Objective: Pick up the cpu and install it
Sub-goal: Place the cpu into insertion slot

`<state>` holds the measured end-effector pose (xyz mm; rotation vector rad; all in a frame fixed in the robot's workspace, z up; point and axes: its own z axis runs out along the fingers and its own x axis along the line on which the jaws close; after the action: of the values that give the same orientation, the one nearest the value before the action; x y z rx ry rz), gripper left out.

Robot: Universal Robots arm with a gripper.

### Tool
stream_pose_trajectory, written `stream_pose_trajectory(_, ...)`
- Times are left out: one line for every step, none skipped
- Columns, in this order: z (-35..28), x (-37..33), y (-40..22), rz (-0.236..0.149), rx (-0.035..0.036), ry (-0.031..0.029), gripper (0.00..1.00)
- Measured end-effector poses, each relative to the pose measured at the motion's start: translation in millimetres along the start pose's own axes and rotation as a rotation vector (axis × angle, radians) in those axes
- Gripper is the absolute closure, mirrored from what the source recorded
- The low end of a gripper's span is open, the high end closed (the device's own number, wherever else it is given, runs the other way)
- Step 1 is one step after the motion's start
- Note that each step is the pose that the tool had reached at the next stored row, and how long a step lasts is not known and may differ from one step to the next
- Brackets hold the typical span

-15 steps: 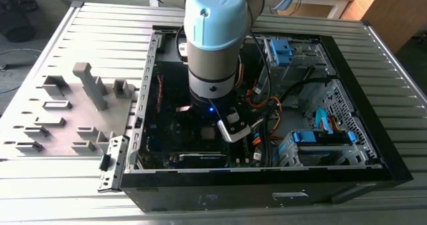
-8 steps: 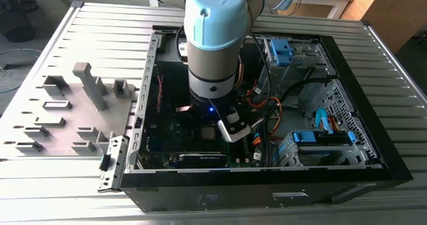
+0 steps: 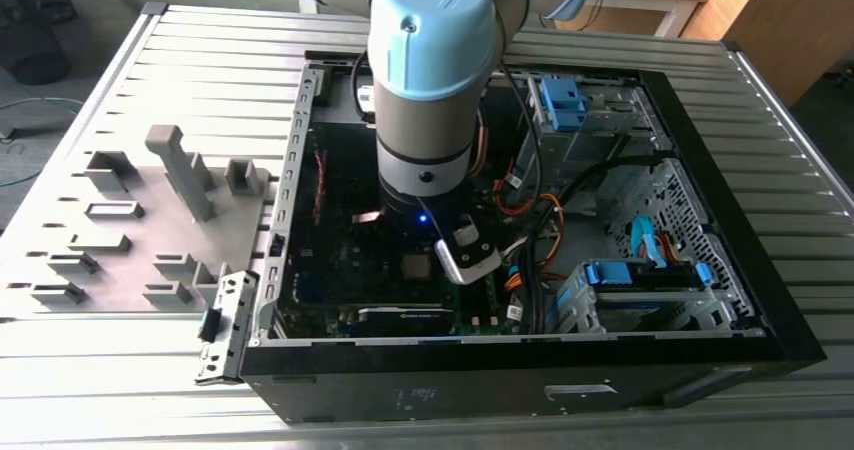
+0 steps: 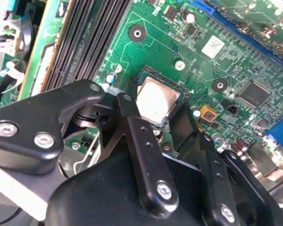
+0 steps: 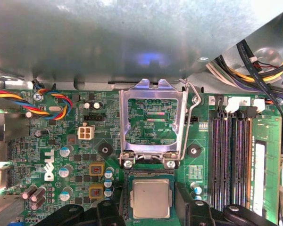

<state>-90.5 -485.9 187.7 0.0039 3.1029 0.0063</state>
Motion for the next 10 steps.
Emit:
stream_pose_trajectory(-0.7, 0.0, 0.0, 0.0, 0.0006, 0.0004, 0.48)
stream_pose_trajectory(-1.6, 0.0, -0.1, 0.0, 0.0012, 0.0006, 0.48)
stream_pose_trajectory(-1.7, 0.0, -0.1, 0.0, 0.0008, 0.0005, 0.48)
stream_pose_trajectory(-1.8, 0.0, -0.1, 0.0, 0.0006, 0.0004, 0.48)
stream_pose_trajectory(-1.8, -0.1, -0.1, 0.0, 0.0006, 0.0003, 0.48)
stream_pose_trajectory(-1.9, 0.0, -0.1, 0.0, 0.0007, 0.0004, 0.48)
stream_pose_trajectory(-1.9, 0.0, -0.1, 0.0, 0.0008, 0.0005, 0.48)
stream_pose_trajectory(-2.0, 0.0, -0.1, 0.0, 0.0009, 0.0005, 0.48)
stream_pose_trajectory(-2.0, 0.0, -0.1, 0.0, 0.0009, 0.0005, 0.48)
stream_pose_trajectory(-2.0, 0.0, -0.1, 0.0, 0.0009, 0.0005, 0.48)
